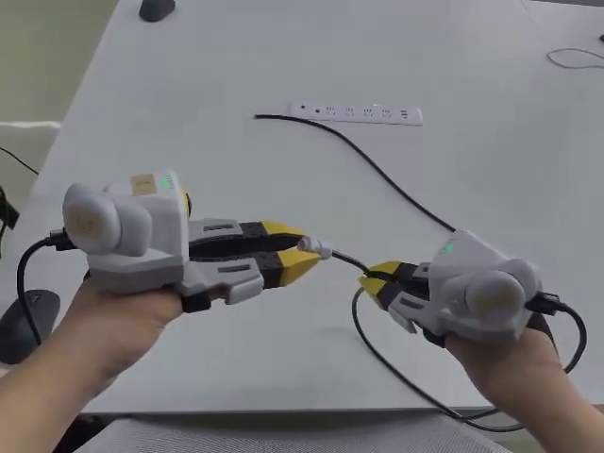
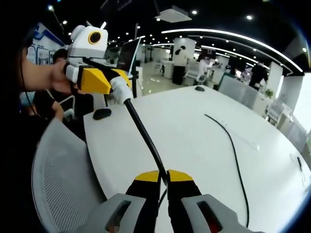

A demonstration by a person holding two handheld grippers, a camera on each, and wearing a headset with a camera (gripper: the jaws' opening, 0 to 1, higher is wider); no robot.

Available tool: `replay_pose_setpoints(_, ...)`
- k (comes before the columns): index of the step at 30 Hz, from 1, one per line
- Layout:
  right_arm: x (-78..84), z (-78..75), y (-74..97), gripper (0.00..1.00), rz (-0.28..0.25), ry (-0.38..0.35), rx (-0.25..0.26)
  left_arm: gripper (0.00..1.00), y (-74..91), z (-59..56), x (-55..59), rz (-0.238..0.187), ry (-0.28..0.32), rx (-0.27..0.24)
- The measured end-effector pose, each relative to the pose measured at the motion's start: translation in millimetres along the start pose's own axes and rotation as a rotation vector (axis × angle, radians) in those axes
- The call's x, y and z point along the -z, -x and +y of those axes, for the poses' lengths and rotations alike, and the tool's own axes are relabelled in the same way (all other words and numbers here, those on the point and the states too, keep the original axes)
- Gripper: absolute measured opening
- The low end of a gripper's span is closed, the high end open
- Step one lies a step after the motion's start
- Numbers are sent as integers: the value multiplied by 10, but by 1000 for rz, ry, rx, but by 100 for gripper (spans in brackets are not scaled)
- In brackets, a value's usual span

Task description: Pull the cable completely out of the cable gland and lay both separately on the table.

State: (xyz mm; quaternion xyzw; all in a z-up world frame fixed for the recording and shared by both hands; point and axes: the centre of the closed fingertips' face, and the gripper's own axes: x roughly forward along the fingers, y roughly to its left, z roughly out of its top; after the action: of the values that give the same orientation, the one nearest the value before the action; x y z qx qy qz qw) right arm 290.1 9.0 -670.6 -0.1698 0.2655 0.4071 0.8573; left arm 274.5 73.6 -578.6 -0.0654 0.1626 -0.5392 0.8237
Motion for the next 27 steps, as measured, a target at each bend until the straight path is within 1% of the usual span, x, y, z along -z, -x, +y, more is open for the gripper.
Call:
replay_pose_setpoints(2,15,-11,3,0,-1,6,1,15,1,7,11,4,-2,-4)
replay_pose_setpoints(6,34,-36,9,0,-3,44,5,15,-6,3,28,8,3,-7)
replay_pose_setpoints(9,50,-69,18,0,-4,51,13,15,-8,4,-3,-5,3,-10)
replay_pose_setpoints(10,56,-99,29,0,-6,60,26,15,-8,2,-19,-11,6,-10)
replay_pose_setpoints(12,47,-102,38,0,-11,64,22,15,-10,14,-26,-15,11,-12)
replay_pose_setpoints(15,59,-108,36,0,-3,91,22,15,-8,23,-31,-17,9,-14)
replay_pose_setpoints(17,66,-149,38,0,3,101,42,15,5,25,-48,-24,8,-16)
replay_pose_setpoints(19,69,-156,35,0,2,93,40,15,20,30,-61,-26,6,-21)
replay_pose_setpoints(21,69,-185,42,0,0,85,50,15,31,43,-44,-22,7,-24)
replay_pose_setpoints(23,47,-157,48,0,-8,87,37,15,42,57,-21,-18,9,-26)
replay_pose_setpoints(27,41,-144,40,0,-6,84,37,15,31,61,37,-1,10,-23)
